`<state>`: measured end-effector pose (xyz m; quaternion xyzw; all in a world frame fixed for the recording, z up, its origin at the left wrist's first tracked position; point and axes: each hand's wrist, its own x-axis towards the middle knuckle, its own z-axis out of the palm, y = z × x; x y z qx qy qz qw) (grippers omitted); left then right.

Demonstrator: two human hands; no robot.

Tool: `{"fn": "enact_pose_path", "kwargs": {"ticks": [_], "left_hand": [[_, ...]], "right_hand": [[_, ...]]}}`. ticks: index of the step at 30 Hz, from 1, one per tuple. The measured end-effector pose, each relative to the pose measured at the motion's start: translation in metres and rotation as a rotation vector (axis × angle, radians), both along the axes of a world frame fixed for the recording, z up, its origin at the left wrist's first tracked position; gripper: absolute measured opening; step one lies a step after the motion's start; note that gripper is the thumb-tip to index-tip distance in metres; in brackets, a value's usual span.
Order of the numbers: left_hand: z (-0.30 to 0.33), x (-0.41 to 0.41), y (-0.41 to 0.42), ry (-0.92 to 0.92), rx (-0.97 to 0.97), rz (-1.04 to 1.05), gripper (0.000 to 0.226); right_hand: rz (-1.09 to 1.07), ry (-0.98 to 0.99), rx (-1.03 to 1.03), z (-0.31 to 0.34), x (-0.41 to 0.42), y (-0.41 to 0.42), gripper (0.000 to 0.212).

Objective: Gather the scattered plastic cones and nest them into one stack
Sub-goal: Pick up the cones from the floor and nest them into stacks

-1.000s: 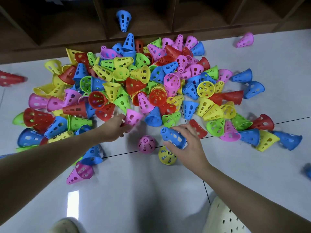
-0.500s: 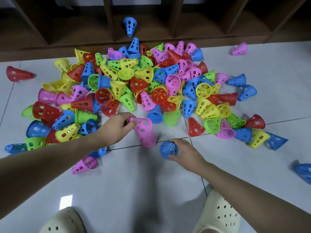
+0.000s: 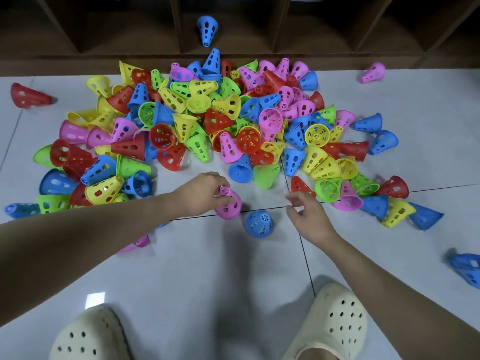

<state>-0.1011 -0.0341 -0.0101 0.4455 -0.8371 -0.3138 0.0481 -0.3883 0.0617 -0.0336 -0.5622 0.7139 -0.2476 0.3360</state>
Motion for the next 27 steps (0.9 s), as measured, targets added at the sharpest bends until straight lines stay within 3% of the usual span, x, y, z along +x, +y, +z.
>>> {"fn": "enact_pose_path", "kwargs": {"ticks": [6,10,14,19,25,27], "left_hand": [[-0.008,-0.003,-0.017,-0.004,0.047,0.044,0.032],[-0.006,-0.014,-0.044,0.053,0.122,0.350,0.027],[-0.020,-0.019,-0.077,0.175,0.318,0.585,0.033],[-0.034,-0.032,-0.100,0.210,0.335,0.702,0.051],[-0.032,-0.058,-0.115,0.252,0.299,0.806,0.022],[-0.030,-0.063,-0.119,0.254,0.289,0.853,0.031]], "right_hand": [[-0.206,0.209,-0.119,-0.001,-0.019,-0.024,0.009],[-0.355,0.194,0.057,-0.011,-0.037,-0.042,0.033],[-0.293,0.239,0.258,-0.024,-0.038,-0.053,0.054],[-0.240,0.253,0.371,-0.027,-0.033,-0.056,0.045],[-0.254,0.220,0.420,-0.027,-0.037,-0.049,0.047],[-0.273,0.162,0.379,-0.028,-0.037,-0.043,0.047]]}}
